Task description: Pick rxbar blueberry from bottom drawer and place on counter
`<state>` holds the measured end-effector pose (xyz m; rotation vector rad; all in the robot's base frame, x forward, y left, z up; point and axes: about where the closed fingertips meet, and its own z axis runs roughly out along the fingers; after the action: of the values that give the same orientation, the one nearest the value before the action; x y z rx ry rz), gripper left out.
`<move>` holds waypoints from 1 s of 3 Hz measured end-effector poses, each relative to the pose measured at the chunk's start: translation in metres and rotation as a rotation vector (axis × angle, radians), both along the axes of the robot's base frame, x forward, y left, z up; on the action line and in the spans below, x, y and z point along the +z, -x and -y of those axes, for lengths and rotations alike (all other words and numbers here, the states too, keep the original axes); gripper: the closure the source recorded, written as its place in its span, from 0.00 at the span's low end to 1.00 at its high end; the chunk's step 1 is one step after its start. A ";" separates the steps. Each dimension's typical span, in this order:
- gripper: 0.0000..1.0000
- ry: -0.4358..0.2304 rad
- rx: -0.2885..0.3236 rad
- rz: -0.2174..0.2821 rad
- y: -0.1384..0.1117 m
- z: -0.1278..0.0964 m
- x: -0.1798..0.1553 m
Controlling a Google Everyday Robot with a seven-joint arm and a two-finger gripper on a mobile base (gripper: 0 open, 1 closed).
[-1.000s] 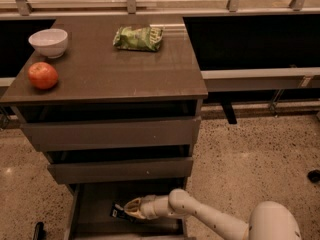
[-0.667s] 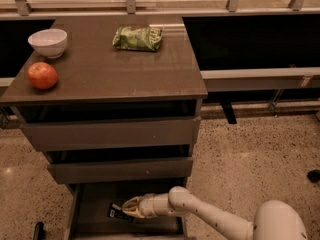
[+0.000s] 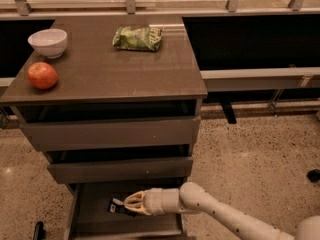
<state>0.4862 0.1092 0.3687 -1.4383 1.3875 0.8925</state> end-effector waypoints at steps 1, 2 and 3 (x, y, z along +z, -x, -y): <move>1.00 -0.009 0.000 0.104 0.006 0.026 0.068; 1.00 -0.009 0.000 0.104 0.006 0.026 0.068; 1.00 0.056 0.090 0.220 0.013 0.015 0.137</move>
Offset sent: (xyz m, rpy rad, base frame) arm -0.0063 -0.0172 0.0517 0.0105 -0.0779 0.0065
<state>0.4728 0.0940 0.5055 -1.6009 1.1993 0.7319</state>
